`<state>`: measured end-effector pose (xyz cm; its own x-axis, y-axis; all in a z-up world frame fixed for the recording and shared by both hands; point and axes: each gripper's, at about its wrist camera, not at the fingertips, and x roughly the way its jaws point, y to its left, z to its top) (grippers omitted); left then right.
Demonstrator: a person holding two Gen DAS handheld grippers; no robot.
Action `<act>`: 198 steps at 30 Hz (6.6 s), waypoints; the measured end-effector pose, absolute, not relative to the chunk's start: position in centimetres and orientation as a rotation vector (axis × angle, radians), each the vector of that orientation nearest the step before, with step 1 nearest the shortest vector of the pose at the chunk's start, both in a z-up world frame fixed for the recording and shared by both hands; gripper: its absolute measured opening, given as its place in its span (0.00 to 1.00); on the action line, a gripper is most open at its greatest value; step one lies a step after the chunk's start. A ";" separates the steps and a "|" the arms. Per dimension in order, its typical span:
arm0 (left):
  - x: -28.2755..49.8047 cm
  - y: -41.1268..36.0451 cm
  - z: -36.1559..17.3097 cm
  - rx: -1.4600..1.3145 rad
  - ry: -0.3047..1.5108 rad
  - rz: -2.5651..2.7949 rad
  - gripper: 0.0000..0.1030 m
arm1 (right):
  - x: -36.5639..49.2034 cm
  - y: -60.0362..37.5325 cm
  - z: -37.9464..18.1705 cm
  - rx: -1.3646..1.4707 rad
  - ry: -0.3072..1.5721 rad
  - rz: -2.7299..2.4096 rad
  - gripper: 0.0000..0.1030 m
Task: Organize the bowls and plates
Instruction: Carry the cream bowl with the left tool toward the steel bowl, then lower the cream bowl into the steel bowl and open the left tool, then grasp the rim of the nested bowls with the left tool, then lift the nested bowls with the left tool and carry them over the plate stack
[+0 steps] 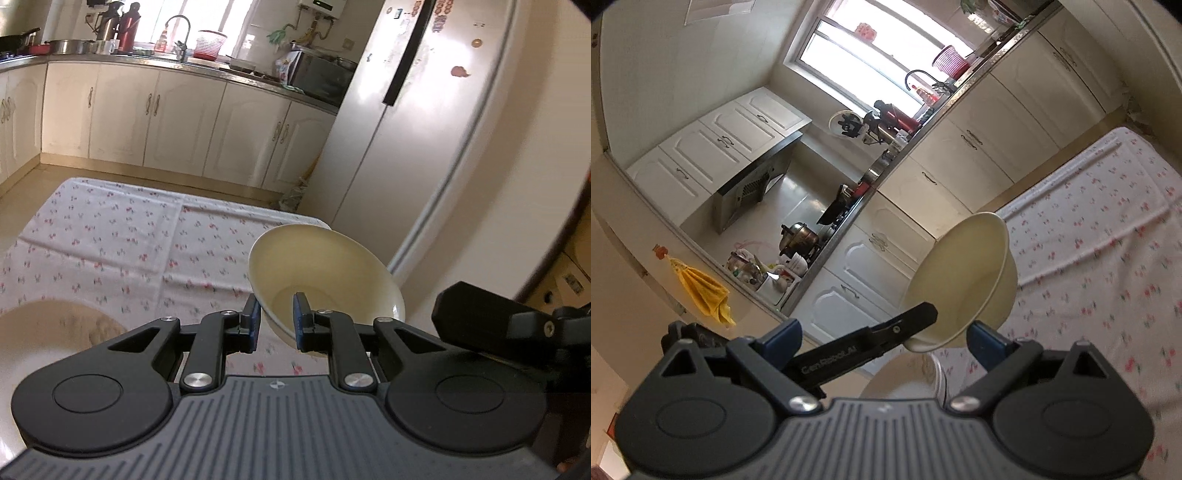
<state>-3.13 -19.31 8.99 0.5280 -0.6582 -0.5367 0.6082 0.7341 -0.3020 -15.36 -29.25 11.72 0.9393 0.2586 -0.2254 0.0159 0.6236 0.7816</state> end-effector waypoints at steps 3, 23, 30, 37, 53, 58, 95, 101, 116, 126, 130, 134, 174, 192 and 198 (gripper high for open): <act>-4.3 -18.8 8.4 -0.092 0.699 -0.770 0.16 | -16.9 -28.4 11.4 0.889 0.337 0.126 0.93; -8.3 -18.4 6.4 -0.082 0.795 -0.810 0.18 | -22.6 -26.4 7.5 1.017 0.320 0.041 0.93; -7.8 -18.6 5.5 -0.066 0.829 -0.800 0.18 | -22.8 -26.5 6.8 1.038 0.326 0.006 0.93; -7.8 -17.8 4.7 -0.075 0.836 -0.787 0.20 | -23.4 -26.6 6.3 1.064 0.332 -0.021 0.93; -9.2 -11.8 5.4 -0.094 0.814 -0.710 0.34 | -26.6 -25.1 7.7 1.041 0.288 -0.151 0.99; -10.2 -9.3 5.4 -0.075 0.816 -0.685 0.43 | -27.0 -24.8 7.3 1.075 0.273 -0.185 0.99; -13.0 -1.3 9.5 -0.105 0.742 -0.575 0.85 | -28.8 -19.7 11.1 0.856 0.388 -0.328 0.99; -12.8 -0.8 10.4 -0.140 0.720 -0.607 0.89 | -29.1 -19.7 12.9 0.838 0.355 -0.337 0.99; -9.9 -3.2 9.2 -0.114 0.740 -0.624 0.92 | -30.8 -25.0 15.4 0.890 0.192 -0.452 0.99; -9.6 -7.9 7.7 0.012 0.740 -0.627 0.92 | -28.6 -27.0 10.9 0.926 0.275 -0.504 0.99; -10.0 -9.6 8.0 0.069 0.687 -0.636 0.93 | -27.9 -27.2 9.1 0.946 0.305 -0.488 0.99; -10.2 -11.1 8.1 0.095 0.664 -0.654 0.93 | -27.4 -27.1 7.9 0.964 0.318 -0.462 0.99; -6.9 -18.4 4.0 0.058 0.817 -0.815 0.53 | -23.8 -28.8 1.8 1.221 0.310 -0.272 0.83; -5.9 -18.4 1.4 -0.008 0.919 -0.853 0.38 | -23.1 -27.6 2.6 1.182 0.340 -0.260 0.78; -6.6 -18.5 1.3 0.010 0.899 -0.853 0.33 | -22.8 -27.4 2.7 1.179 0.339 -0.261 0.78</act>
<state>-6.64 -18.45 1.30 0.3255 -0.6470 -0.6895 0.6547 0.6803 -0.3294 -22.85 -27.36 2.71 0.9201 -0.0227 -0.3911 0.3723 0.3613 0.8549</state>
